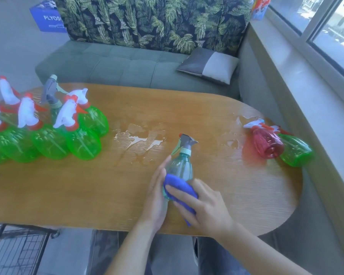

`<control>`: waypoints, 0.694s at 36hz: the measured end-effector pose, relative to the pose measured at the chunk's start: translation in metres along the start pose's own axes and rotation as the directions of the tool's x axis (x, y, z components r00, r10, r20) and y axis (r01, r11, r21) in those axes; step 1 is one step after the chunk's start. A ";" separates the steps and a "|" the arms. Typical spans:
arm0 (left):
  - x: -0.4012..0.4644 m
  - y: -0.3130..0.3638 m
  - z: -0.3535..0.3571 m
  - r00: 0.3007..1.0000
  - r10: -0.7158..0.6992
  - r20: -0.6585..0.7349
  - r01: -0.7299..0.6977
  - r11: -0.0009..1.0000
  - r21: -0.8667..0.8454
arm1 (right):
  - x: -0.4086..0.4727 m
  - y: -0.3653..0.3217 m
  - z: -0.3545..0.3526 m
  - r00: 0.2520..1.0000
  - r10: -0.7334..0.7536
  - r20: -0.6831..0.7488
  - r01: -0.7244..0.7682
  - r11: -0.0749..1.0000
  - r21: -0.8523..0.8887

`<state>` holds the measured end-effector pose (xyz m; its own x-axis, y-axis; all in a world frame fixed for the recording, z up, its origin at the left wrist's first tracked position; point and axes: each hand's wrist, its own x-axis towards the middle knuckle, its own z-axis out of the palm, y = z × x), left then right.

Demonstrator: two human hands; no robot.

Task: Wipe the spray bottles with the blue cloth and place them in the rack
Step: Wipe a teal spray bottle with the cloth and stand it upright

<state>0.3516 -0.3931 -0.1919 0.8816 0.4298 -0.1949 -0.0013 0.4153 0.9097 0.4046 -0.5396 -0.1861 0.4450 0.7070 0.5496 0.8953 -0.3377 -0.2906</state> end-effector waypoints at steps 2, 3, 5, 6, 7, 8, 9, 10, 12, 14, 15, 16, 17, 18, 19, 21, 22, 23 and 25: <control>-0.001 0.003 -0.001 1.000 -0.007 -0.001 0.007 1.000 0.012 | -0.006 0.000 0.000 0.995 -0.088 0.040 0.090 0.995 -0.050; -0.001 0.004 -0.001 1.000 -0.011 -0.011 0.011 1.000 0.019 | -0.008 0.000 -0.001 0.992 -0.118 0.054 0.122 0.991 -0.063; -0.001 0.003 -0.002 1.000 -0.022 -0.013 0.022 0.999 0.031 | -0.010 0.000 -0.003 0.987 -0.148 0.064 0.152 0.987 -0.053; -0.001 0.002 -0.002 1.000 -0.023 -0.007 0.023 0.999 0.031 | -0.012 0.001 -0.004 0.990 -0.130 0.056 0.131 0.991 -0.026; -0.001 0.001 -0.002 1.000 -0.023 -0.007 0.023 0.999 0.037 | -0.013 0.002 -0.006 0.996 -0.077 0.034 0.077 0.997 0.016; -0.002 0.001 -0.001 1.000 -0.025 -0.009 0.025 0.999 0.044 | -0.014 0.003 -0.006 1.000 0.013 -0.001 -0.013 0.997 0.072; -0.002 0.001 0.000 1.000 -0.029 -0.012 0.029 0.998 0.048 | -0.014 0.005 -0.007 0.990 0.137 -0.042 -0.130 0.981 0.142; -0.004 0.003 0.001 1.000 -0.030 -0.006 0.030 0.998 0.046 | -0.013 0.006 -0.007 0.958 0.275 -0.078 -0.253 0.942 0.219; -0.005 0.004 0.001 1.000 -0.018 0.015 0.018 0.999 0.048 | -0.010 0.007 -0.005 0.858 0.504 -0.099 -0.445 0.825 0.349; -0.005 0.003 -0.002 0.999 0.002 0.036 -0.004 0.999 0.050 | -0.008 0.007 -0.002 0.783 0.619 -0.050 -0.544 0.722 0.428; -0.005 0.002 -0.003 0.998 0.015 0.053 -0.018 0.998 0.055 | -0.008 0.006 -0.001 0.764 0.645 -0.018 -0.568 0.686 0.454; -0.004 0.000 -0.003 0.997 0.027 0.070 -0.032 0.998 0.059 | -0.008 0.005 0.000 0.752 0.659 0.008 -0.584 0.660 0.473; -0.004 -0.002 -0.003 0.996 0.034 0.085 -0.038 0.998 0.056 | -0.008 0.003 0.001 0.744 0.667 0.026 -0.593 0.642 0.487; -0.003 -0.003 -0.003 0.994 0.036 0.099 -0.040 0.998 0.043 | -0.009 0.001 0.002 0.739 0.673 0.040 -0.597 0.626 0.501; -0.002 -0.005 -0.003 0.994 0.037 0.107 -0.041 0.999 0.031 | -0.009 -0.001 0.003 0.735 0.676 0.049 -0.599 0.613 0.516; -0.001 -0.007 -0.003 0.993 0.046 0.109 -0.048 0.999 0.013 | -0.008 -0.006 0.004 0.731 0.680 0.058 -0.597 0.596 0.537; 0.000 -0.008 -0.002 0.993 0.048 0.104 -0.048 0.999 0.005 | -0.007 -0.007 0.004 0.728 0.683 0.059 -0.597 0.590 0.544; 0.000 -0.007 -0.002 0.994 0.048 0.100 -0.048 0.999 0.001 | -0.007 -0.009 0.004 0.726 0.685 0.056 -0.596 0.587 0.548; 0.000 -0.007 -0.002 0.994 0.051 0.095 -0.051 0.999 0.002 | -0.006 -0.010 0.005 0.727 0.686 0.041 -0.588 0.590 0.553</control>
<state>0.3507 -0.3948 -0.1987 0.9212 0.3725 -0.1129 -0.0456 0.3914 0.9191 0.3932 -0.5371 -0.1908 0.9365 0.3078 0.1679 0.2556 -0.2716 -0.9278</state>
